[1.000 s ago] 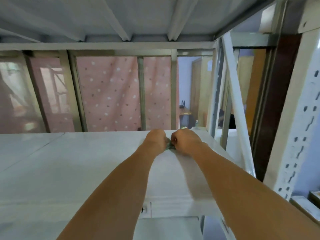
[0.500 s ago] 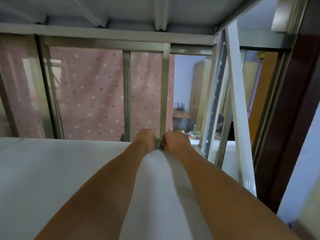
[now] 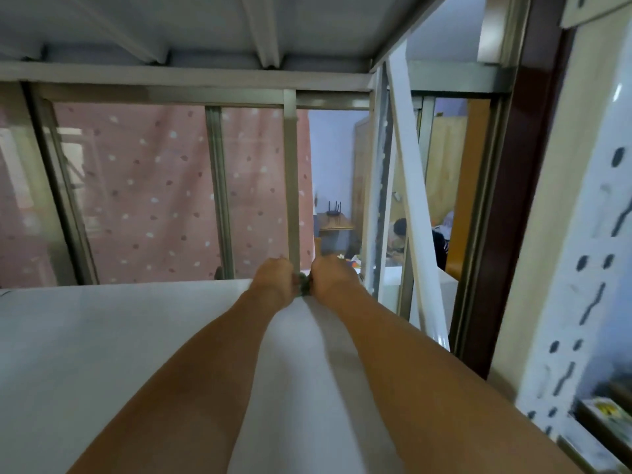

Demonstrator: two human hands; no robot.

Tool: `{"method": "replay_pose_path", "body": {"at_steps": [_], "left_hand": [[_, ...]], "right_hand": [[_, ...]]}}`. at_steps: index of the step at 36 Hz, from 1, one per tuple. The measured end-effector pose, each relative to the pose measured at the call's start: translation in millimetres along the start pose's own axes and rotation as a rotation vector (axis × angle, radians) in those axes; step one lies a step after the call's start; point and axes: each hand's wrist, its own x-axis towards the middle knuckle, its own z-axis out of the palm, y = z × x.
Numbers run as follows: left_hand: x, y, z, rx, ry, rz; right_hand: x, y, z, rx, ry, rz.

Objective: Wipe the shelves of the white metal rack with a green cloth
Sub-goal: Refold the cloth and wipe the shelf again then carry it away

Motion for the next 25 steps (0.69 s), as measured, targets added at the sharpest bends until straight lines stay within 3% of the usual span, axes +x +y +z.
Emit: {"method": "replay_pose_path", "body": {"at_steps": [13,25], "left_hand": [[-119,8,-35,0.014,-0.064,0.145],[-226,31,-66,0.071,-0.088,0.123]], "right_hand": [[-123,-6,-43,0.021,-0.060,0.021],[-242,-21,-81,-0.027,-0.048,0.030]]}}
